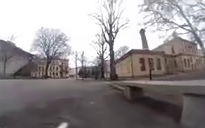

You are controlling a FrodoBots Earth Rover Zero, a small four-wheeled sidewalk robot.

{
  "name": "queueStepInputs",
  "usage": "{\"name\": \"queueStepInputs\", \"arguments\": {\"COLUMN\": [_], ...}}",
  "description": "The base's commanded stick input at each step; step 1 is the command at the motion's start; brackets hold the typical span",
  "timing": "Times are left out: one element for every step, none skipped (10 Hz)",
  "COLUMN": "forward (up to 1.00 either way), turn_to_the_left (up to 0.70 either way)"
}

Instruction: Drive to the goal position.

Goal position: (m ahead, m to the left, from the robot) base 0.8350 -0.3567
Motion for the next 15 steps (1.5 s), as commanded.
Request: {"name": "queueStepInputs", "arguments": {"forward": [0.0, 0.0, 0.0, 0.05, 0.64, 1.0, 1.0, 1.0, 1.0, 1.0, 1.0, 1.0, 1.0, 1.0, 1.0], "turn_to_the_left": [0.0, 0.0, 0.0, 0.0, 0.0, 0.03, 0.31, 0.4, 0.4, 0.4, 0.4, 0.4, 0.4, 0.4, 0.4]}}
